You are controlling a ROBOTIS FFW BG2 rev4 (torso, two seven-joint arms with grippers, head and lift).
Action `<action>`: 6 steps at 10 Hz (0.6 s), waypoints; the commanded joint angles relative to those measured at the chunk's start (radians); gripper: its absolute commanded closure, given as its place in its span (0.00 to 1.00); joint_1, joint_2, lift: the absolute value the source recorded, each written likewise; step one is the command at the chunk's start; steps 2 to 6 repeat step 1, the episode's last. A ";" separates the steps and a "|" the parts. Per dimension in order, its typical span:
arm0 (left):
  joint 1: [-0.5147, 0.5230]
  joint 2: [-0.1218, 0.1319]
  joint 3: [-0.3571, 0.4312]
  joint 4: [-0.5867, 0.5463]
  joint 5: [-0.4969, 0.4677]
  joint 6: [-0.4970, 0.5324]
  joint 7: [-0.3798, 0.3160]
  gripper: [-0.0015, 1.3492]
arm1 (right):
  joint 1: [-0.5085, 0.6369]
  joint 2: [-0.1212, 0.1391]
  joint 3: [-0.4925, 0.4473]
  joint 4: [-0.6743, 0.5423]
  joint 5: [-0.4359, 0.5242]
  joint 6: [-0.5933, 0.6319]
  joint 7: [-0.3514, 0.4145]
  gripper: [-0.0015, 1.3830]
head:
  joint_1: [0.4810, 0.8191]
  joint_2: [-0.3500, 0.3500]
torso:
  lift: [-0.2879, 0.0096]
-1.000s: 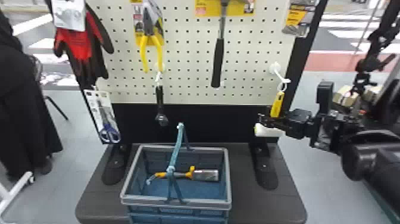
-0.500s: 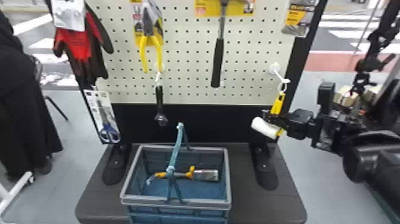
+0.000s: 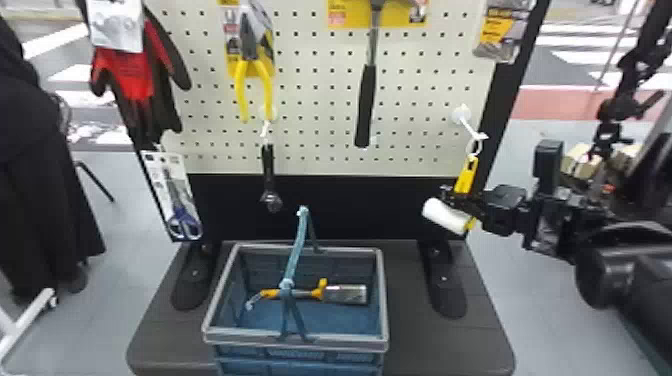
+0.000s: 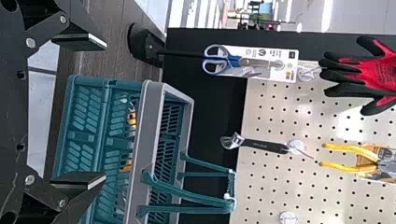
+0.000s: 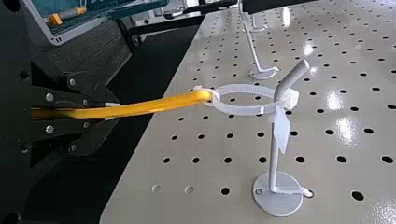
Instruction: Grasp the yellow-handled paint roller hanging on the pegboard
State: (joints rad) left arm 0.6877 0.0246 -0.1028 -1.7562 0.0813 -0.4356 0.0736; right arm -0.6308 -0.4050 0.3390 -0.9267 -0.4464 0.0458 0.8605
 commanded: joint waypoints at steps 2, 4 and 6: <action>0.000 0.000 0.002 0.000 0.000 0.000 0.000 0.22 | 0.002 0.000 0.000 0.000 0.000 -0.003 0.000 0.93 | 0.20 0.50 | 0.63; 0.000 0.000 0.002 0.000 0.000 0.000 0.000 0.22 | 0.002 0.000 0.000 0.000 0.000 -0.003 0.000 0.93 | 0.20 0.50 | 0.63; 0.000 0.000 0.002 0.000 0.000 0.000 0.000 0.22 | 0.002 0.000 0.000 0.000 0.000 -0.003 0.000 0.93 | 0.20 0.50 | 0.63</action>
